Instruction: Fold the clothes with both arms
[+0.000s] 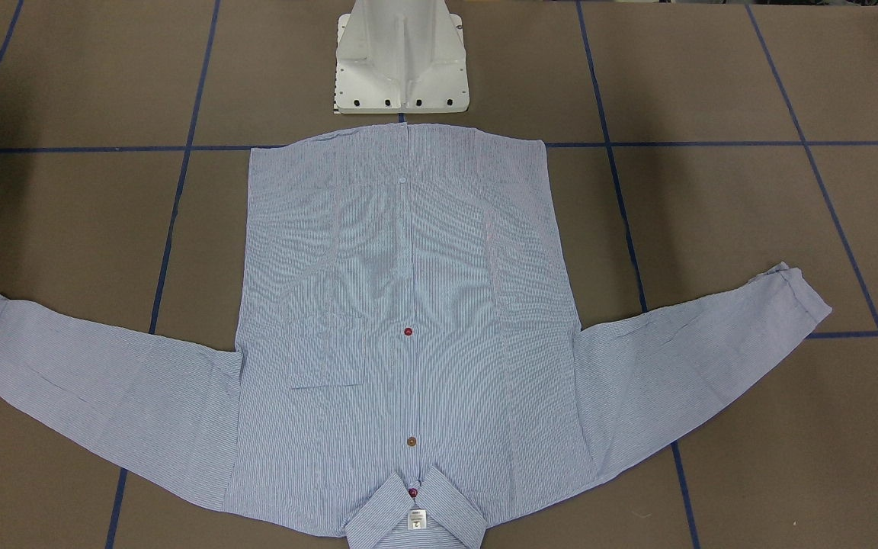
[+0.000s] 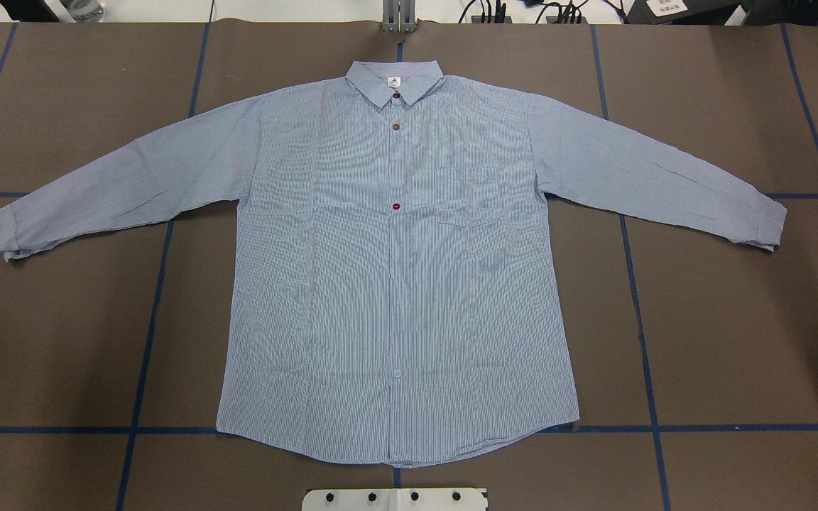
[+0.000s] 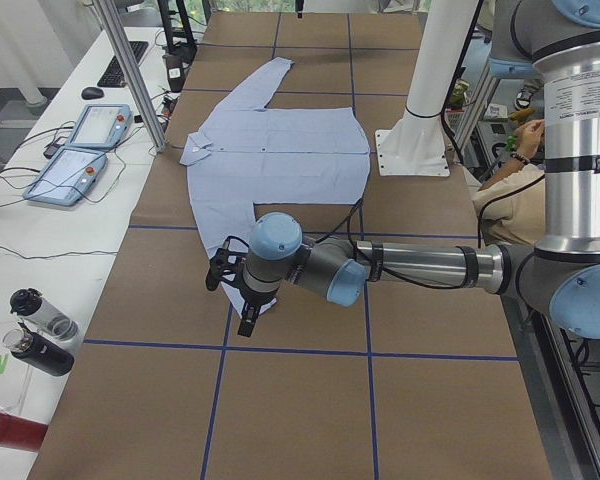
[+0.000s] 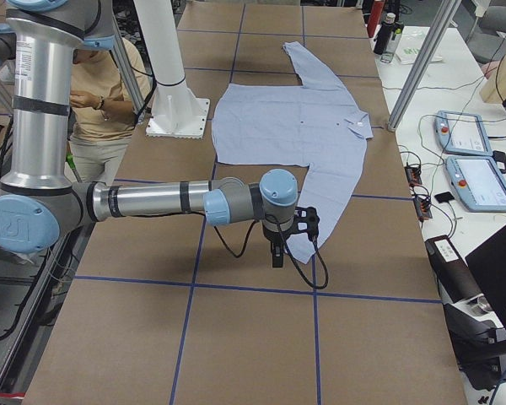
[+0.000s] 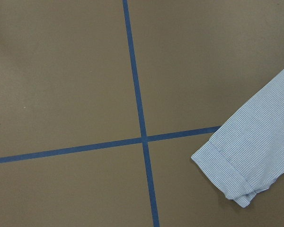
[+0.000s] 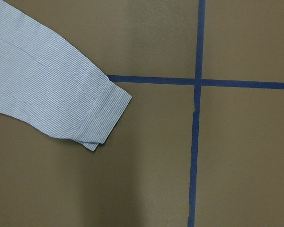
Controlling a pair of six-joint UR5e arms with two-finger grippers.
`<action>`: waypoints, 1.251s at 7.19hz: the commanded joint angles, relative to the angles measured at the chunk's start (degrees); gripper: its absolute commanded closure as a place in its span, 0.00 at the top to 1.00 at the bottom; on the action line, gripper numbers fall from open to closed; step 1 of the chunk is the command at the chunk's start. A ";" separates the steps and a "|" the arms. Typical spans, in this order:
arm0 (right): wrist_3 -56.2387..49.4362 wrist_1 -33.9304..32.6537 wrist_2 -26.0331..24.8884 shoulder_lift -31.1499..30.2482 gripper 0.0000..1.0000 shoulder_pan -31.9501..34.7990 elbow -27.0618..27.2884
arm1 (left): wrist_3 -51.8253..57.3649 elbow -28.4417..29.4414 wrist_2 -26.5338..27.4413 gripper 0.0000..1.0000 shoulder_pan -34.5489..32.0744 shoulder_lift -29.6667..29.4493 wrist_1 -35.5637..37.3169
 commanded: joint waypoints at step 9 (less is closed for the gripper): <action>0.30 4.99 0.43 0.70 1.00 0.09 -2.11 | -0.48 -0.71 -3.92 1.00 0.14 0.03 -0.58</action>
